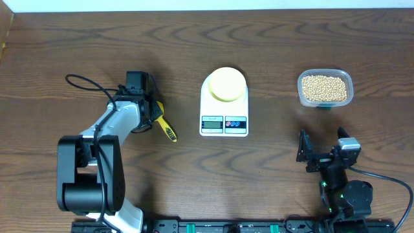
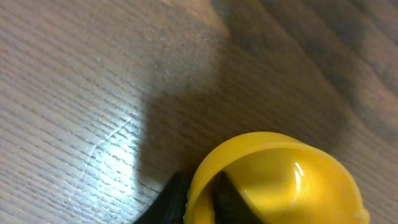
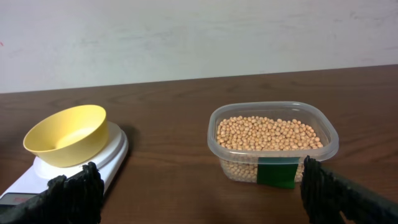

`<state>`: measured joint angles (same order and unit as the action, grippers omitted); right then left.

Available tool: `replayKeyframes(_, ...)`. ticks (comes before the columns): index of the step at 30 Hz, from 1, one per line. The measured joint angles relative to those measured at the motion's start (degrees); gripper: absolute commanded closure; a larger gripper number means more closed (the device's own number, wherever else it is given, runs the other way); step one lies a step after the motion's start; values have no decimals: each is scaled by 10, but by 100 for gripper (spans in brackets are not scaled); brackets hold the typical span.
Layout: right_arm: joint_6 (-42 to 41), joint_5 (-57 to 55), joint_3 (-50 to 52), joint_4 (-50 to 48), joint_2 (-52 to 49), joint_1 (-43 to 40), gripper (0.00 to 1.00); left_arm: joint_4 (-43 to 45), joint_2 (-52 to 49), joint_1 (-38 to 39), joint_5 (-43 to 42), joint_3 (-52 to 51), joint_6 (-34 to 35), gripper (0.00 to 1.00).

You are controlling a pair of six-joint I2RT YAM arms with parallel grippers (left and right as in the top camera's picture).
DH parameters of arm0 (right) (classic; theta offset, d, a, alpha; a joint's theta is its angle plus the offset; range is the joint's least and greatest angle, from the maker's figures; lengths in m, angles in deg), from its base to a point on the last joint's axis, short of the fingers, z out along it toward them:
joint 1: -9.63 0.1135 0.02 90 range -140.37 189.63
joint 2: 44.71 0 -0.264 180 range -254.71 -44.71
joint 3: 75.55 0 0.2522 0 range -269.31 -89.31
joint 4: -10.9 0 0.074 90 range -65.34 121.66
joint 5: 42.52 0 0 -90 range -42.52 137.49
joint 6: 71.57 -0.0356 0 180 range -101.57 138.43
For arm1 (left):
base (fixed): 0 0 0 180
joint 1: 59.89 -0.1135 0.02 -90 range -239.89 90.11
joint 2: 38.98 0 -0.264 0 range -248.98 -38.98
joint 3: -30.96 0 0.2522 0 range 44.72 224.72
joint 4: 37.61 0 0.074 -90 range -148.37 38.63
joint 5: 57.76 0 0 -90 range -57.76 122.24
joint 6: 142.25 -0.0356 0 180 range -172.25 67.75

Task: Scoop item into bowl and weigh 50g on scale
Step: 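Close the left gripper on the scoop cup rim and lift it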

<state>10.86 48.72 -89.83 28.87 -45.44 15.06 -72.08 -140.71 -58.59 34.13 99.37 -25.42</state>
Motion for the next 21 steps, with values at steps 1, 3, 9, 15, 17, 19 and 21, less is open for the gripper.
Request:
replayKeyframes(1,0,0,0,0,0,0,1,2,0,0,1,0,2,93)
replayKeyframes(3,0,0,0,0,0,0,1,2,0,0,1,0,2,92)
replayKeyframes(9,0,0,0,0,0,0,1,2,0,0,1,0,-1,93)
replayKeyframes(15,0,0,0,0,0,0,1,-7,4,0,1,0,24,93)
replayKeyframes(17,0,0,0,0,0,0,1,-16,12,0,0,-1,44,93)
replayKeyframes(19,0,0,0,0,0,0,1,-26,35,0,0,-4,67,93)
replayKeyframes(21,0,0,0,0,0,0,1,-44,78,0,0,-7,95,93)
